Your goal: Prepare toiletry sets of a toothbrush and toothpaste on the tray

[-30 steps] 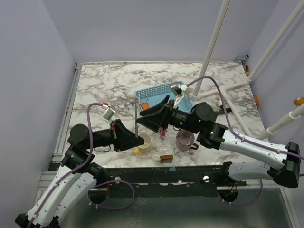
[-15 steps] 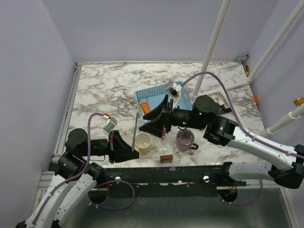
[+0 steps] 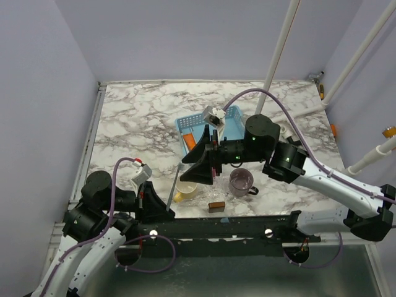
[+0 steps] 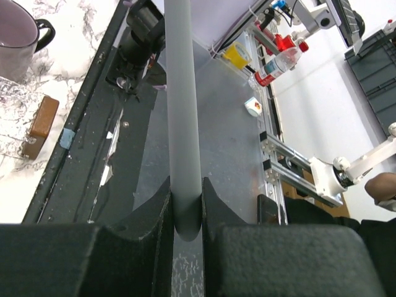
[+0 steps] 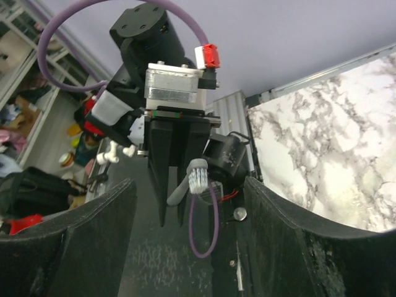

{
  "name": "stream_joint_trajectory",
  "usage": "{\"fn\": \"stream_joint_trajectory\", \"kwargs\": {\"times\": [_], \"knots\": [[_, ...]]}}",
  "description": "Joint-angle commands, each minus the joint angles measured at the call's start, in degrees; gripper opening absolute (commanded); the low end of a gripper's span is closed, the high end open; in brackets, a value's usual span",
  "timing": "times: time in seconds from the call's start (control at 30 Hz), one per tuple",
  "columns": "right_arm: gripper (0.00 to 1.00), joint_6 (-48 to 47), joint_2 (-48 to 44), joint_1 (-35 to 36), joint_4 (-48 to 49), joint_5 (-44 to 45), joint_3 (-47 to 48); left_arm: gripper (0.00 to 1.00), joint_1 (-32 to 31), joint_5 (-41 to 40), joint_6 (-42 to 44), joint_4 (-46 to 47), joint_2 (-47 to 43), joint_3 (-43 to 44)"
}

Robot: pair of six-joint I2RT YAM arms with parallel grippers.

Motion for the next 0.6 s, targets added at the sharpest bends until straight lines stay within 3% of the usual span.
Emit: {"fn": "stream_joint_trajectory", "kwargs": {"times": [0.0, 0.57], "knots": [[0.73, -0.8, 2.8, -0.2, -4.3, -6.9, 3.7, 0.0, -0.8, 2.4, 2.1, -2.8, -1.3, 0.1], [0.48, -1.6, 7.6, -0.2, -8.1, -11.8, 8.2, 0.0, -3.9, -0.2, 4.0, -5.1, -0.8, 0.7]]}}
